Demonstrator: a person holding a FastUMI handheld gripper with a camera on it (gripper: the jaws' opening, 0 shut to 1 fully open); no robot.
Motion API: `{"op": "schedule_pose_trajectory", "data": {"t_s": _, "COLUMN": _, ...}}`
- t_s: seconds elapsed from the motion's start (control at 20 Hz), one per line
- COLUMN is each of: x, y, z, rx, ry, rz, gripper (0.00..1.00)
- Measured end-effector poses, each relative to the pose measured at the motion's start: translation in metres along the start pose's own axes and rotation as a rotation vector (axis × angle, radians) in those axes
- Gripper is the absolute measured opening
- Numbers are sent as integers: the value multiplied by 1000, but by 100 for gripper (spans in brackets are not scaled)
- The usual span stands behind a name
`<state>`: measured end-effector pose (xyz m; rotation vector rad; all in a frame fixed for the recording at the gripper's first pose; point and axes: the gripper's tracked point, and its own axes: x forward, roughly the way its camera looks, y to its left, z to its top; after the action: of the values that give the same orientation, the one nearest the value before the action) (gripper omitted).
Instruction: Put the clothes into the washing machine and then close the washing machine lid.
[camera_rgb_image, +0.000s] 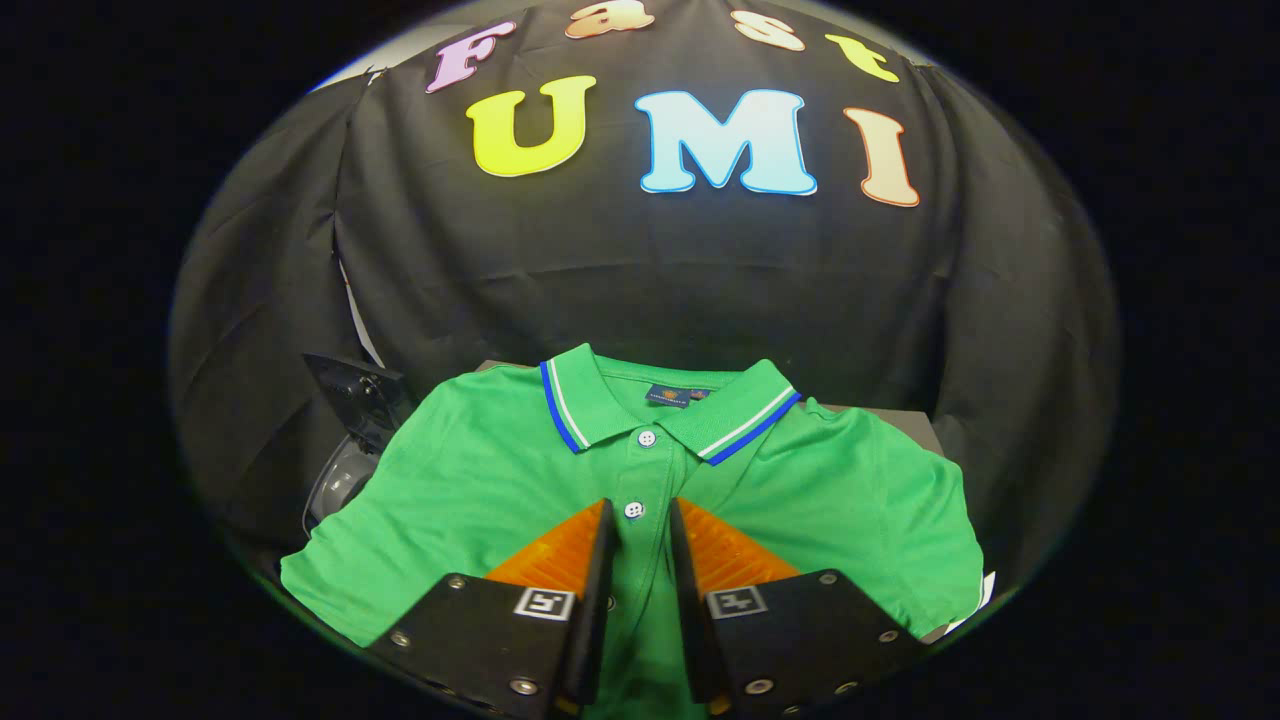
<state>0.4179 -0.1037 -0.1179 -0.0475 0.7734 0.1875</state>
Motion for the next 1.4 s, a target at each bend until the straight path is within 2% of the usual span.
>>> {"op": "schedule_pose_trajectory", "data": {"t_s": 0.05, "x": 0, "y": -1, "z": 1, "rx": 17, "ry": -2, "rz": 7, "gripper": 21}}
{"op": "schedule_pose_trajectory", "data": {"t_s": 0.2, "x": 1, "y": 0, "z": 1, "rx": 37, "ry": -9, "rz": 20, "gripper": 10}}
{"op": "schedule_pose_trajectory", "data": {"t_s": 0.25, "x": 0, "y": 1, "z": 2, "rx": 50, "ry": -7, "rz": 19, "gripper": 3}}
{"op": "schedule_pose_trajectory", "data": {"t_s": 0.3, "x": -1, "y": 2, "z": 3, "rx": 61, "ry": -11, "rz": 23, "gripper": 1}}
{"op": "schedule_pose_trajectory", "data": {"t_s": 0.45, "x": -7, "y": 4, "z": 10, "rx": 96, "ry": -61, "rz": 38, "gripper": 0}}
{"op": "schedule_pose_trajectory", "data": {"t_s": 0.75, "x": -38, "y": 18, "z": 45, "rx": 227, "ry": -216, "rz": 145, "gripper": 0}}
{"op": "schedule_pose_trajectory", "data": {"t_s": 1.05, "x": -71, "y": 68, "z": 83, "rx": 271, "ry": -360, "rz": 243, "gripper": 0}}
{"op": "schedule_pose_trajectory", "data": {"t_s": 1.4, "x": -92, "y": 146, "z": 110, "rx": 233, "ry": -461, "rz": 315, "gripper": 0}}
